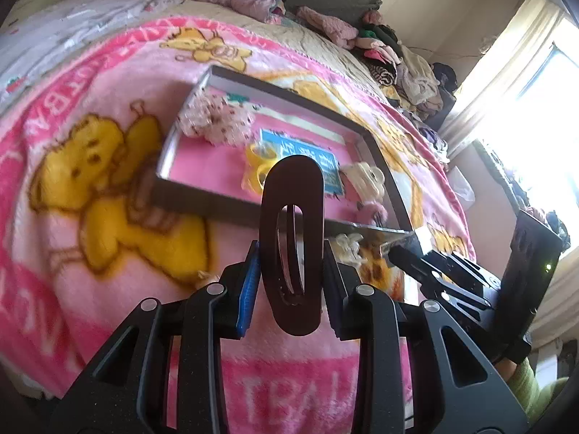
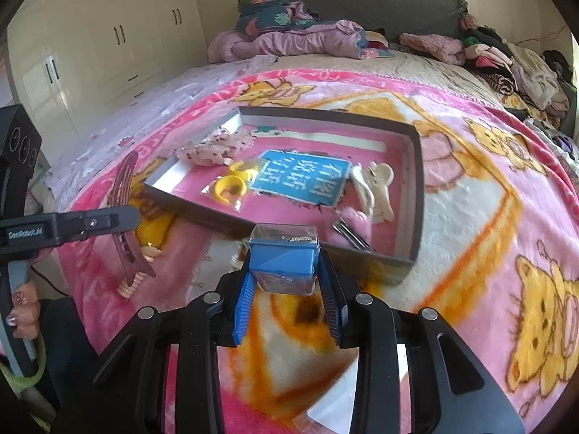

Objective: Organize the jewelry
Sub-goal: 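Carry the brown clip with the left gripper while the right gripper carries the blue box over the tray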

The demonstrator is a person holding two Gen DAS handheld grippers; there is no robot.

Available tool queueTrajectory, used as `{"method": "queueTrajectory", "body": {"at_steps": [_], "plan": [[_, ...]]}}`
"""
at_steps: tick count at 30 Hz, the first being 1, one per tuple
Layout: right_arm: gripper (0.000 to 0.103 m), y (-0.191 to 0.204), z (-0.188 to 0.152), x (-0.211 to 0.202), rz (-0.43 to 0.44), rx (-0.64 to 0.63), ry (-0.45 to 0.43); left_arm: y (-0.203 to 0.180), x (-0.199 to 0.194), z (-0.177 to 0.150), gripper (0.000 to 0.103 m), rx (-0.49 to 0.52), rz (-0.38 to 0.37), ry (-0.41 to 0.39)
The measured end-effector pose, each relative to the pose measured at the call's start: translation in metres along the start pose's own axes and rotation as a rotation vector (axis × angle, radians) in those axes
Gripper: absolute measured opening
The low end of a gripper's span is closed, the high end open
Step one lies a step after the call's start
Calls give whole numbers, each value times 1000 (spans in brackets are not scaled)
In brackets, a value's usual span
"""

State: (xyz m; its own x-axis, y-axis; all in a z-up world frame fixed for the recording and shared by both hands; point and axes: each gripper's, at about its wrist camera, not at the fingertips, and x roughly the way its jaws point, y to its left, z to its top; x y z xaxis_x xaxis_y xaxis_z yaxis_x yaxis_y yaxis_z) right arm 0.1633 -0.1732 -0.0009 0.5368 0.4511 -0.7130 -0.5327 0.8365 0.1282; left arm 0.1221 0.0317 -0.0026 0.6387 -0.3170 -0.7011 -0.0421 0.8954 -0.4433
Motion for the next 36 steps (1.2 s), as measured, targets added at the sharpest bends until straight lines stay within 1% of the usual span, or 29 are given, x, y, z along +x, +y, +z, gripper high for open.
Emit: {"method": "queueTrajectory", "body": {"at_steps": [12, 18, 29, 36], "plan": [[32, 19, 26, 6, 30, -22, -19, 13, -4, 33, 24, 10, 30, -28], [32, 22, 36, 12, 39, -22, -23, 19, -1, 46, 24, 16, 60, -39], [32, 15, 52, 23, 28, -4, -28, 23, 10, 68, 24, 33, 92, -43], [32, 4, 57, 31, 12, 22, -27, 23, 27, 76, 24, 64, 127, -30]]}}
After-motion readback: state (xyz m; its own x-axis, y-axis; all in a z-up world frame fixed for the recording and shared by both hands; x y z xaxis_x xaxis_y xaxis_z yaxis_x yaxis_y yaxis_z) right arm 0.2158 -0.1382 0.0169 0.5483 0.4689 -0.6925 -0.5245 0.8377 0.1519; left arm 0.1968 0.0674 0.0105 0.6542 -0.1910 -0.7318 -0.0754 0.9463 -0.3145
